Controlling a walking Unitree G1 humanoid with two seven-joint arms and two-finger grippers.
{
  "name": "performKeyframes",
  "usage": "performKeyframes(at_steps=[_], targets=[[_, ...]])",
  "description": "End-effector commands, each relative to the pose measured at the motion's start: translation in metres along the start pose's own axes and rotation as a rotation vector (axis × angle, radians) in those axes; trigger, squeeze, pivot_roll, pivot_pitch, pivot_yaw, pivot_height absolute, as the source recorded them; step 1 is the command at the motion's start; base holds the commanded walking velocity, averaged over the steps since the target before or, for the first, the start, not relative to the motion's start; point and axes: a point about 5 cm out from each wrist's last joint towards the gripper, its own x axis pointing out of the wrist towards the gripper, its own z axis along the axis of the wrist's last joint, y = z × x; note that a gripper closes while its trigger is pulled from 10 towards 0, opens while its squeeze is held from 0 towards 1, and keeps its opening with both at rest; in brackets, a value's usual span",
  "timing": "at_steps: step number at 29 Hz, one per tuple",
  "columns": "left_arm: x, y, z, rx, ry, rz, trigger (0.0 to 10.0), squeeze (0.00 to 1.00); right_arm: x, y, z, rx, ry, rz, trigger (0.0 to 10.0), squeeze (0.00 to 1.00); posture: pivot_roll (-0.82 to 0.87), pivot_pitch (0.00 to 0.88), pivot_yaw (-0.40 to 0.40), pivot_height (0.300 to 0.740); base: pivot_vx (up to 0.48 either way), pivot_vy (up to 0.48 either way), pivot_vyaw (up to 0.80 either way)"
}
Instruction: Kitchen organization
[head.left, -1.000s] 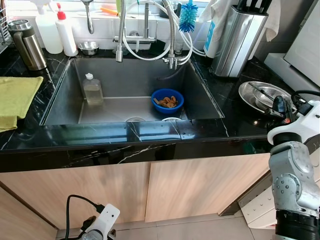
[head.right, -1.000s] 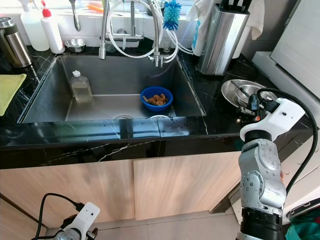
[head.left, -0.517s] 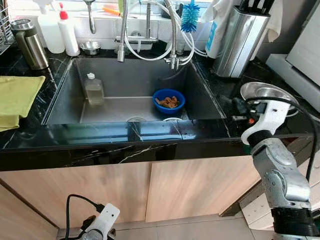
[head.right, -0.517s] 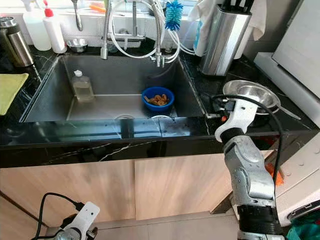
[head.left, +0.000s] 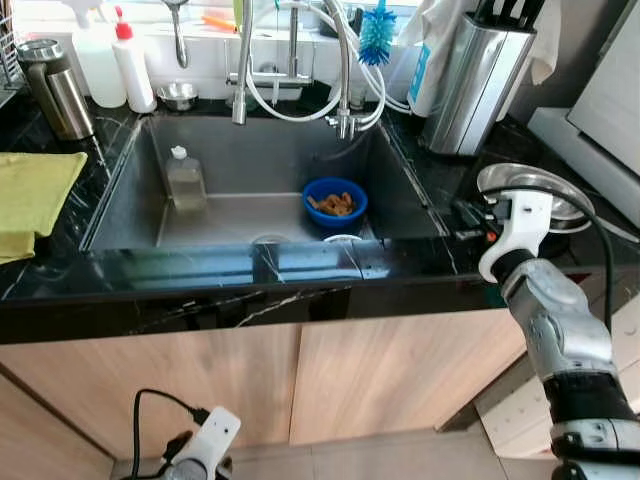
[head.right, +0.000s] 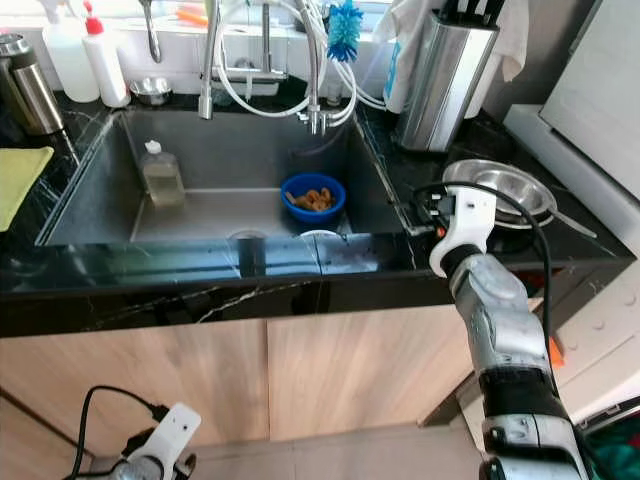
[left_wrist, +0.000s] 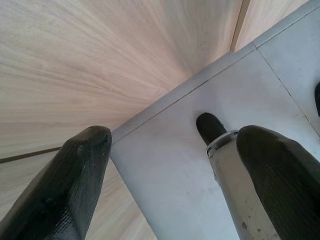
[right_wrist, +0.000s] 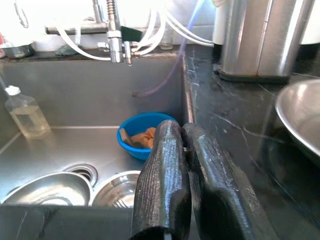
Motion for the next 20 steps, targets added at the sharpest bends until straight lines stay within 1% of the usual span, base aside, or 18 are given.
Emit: performKeyframes(at_steps=[1,5,8,10,13,16,17,19,20], targets=[[0.000,-0.001,0.002,0.006,-0.010,0.000,10.0,0.00,0.002,-0.005,0.009,-0.020,-0.020,-0.002,10.0,0.00,0.14,0.011,-0.122,0.740,0.000,0.000,0.00],[0.000,-0.001,0.003,0.003,-0.010,0.003,10.0,0.00,0.009,-0.006,0.011,-0.007,-0.024,0.023,10.0,0.00,0.14,0.012,-0.123,0.740,0.000,0.000,0.00],[0.000,-0.001,0.003,0.006,-0.008,0.003,10.0,0.00,0.013,-0.001,0.008,0.028,-0.014,0.070,10.0,0.00,0.14,0.012,-0.122,0.740,0.000,0.000,0.00],[0.000,-0.001,0.002,0.008,-0.008,0.002,10.0,0.00,0.014,0.001,0.002,0.018,0.017,0.093,10.0,0.00,0.15,0.013,-0.123,0.740,0.000,0.000,0.00],[0.000,-0.001,0.002,0.009,-0.007,0.001,10.0,0.00,0.014,0.004,-0.004,0.031,0.032,0.130,10.0,0.00,0.15,0.013,-0.123,0.740,0.000,0.000,0.00],[0.000,-0.001,0.002,0.009,-0.006,0.000,10.0,0.00,0.015,0.004,-0.012,0.017,0.064,0.140,10.0,0.00,0.15,0.014,-0.123,0.740,0.000,0.000,0.00],[0.000,-0.002,0.002,0.009,-0.006,0.000,10.0,0.00,0.014,0.003,-0.013,0.022,0.064,0.139,10.0,0.15,0.15,0.014,-0.123,0.740,0.000,0.000,0.00],[0.000,-0.001,0.002,0.009,-0.006,0.000,10.0,0.00,0.015,0.002,-0.014,0.027,0.063,0.140,10.0,0.15,0.15,0.014,-0.123,0.740,0.000,0.000,0.00],[0.000,-0.001,0.002,0.008,-0.006,0.001,10.0,0.00,0.016,0.001,-0.014,0.026,0.061,0.142,10.0,1.00,0.15,0.016,-0.122,0.740,0.000,0.000,0.00]])
